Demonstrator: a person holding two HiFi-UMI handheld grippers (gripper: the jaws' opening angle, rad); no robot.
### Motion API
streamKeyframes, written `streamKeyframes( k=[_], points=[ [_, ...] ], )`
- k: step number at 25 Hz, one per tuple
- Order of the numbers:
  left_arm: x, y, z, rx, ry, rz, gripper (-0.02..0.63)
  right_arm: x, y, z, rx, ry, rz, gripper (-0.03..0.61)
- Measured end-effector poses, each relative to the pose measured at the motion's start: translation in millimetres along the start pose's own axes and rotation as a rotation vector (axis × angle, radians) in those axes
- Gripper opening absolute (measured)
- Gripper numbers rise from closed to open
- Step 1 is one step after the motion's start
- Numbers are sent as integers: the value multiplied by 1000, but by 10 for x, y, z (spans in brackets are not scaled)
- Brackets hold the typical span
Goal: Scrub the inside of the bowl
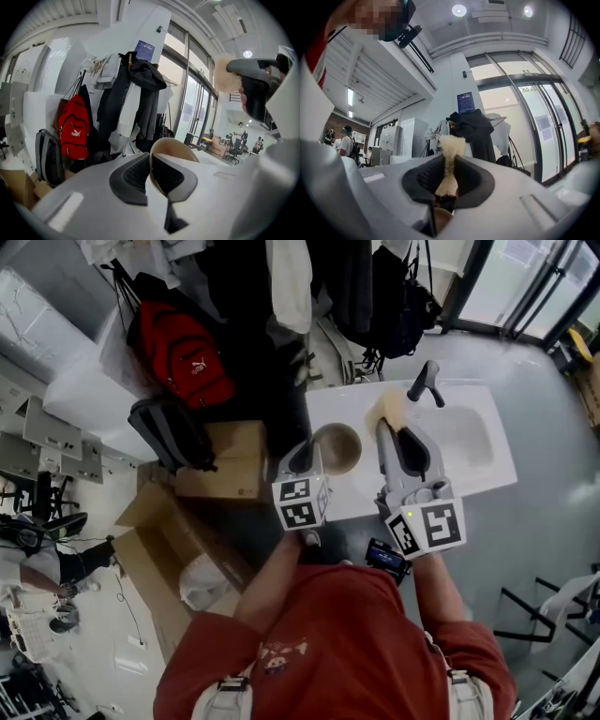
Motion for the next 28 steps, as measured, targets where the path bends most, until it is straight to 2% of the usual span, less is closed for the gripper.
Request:
streamKeyframes(
  k=[8,15,28],
  points=[
    [118,424,-87,103,-11,79,25,23,90,-1,19,6,-3,52],
    [158,742,-158,181,-34,106,25,-19,160,-12,44,4,-12,52],
    [232,1146,-284,246,-35,168,25,-34,250,-15,58,16,-16,52]
  ],
)
Point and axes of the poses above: the fingertips, and each gripper's own axes: z backward along the fingers, x to its left, y out of its underside, the point moved 5 cm from there along z, backward along the fingers, and after that the axes turned 5 degrees about y, right-handed, at the moved point
